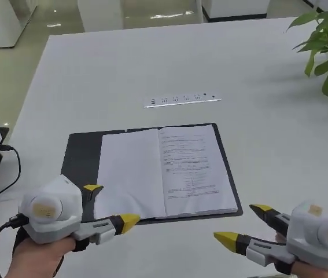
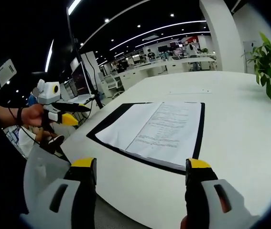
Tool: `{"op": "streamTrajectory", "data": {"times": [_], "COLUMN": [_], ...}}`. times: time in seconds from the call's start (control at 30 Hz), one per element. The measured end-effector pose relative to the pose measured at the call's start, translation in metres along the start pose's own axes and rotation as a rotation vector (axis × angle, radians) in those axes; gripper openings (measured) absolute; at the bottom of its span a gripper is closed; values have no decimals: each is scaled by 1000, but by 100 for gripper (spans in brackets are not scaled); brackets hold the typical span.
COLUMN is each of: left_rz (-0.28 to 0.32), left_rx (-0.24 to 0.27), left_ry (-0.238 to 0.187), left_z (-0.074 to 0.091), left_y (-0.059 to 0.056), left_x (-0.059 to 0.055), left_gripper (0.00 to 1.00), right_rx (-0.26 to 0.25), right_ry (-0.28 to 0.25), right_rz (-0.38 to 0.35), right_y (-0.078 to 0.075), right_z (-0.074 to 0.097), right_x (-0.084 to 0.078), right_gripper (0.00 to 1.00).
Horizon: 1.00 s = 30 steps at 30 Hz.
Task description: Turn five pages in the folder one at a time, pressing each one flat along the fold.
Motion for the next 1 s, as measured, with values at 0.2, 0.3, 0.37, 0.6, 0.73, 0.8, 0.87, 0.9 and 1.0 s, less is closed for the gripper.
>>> {"op": "streamTrajectory", "data": {"times": [0.2,0.3,0.37,0.6,0.73,0.8,0.87,0.9,1.0], "left_rz": [-20,-33,-46,-57,-71,-76,-80,-79,-75], "left_rx": [-46,-74,-89,-139,-174,-183,-193,-198,-209], "left_ry": [2,-1,-1,29,44,50,52,51,59], "left_z": [-19,-30,-38,-69,-85,-93,-101,-104,-118], "left_y": [-15,-22,-27,-38,-49,-51,-54,-55,-59], "left_x": [8,13,17,23,28,29,31,31,32], "left_gripper": [65,64,65,66,65,65,64,63,64], "right_rx": [17,20,23,34,29,30,28,27,25], "right_ry": [9,4,0,4,-4,-5,0,6,12], "right_rz": [2,-7,-5,-4,-14,-17,-18,-18,-24], "right_y": [0,-3,-4,-7,-10,-11,-12,-13,-14], "right_z": [1,1,2,0,-1,-2,-3,-3,-3], "right_x": [-2,0,1,-1,0,0,-2,-3,-5], "right_gripper": [76,77,77,79,79,79,78,78,78]}}
Point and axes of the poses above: the centre of the closed fingertips' face, and the gripper's own axes: z roughly backward along the fingers, y roughly to its left, x roughly out of its top, the point moved 2 cm from there along z, roughly backward along the fingers, and after that the axes turned 2 degrees about z, right-handed, at the moved point
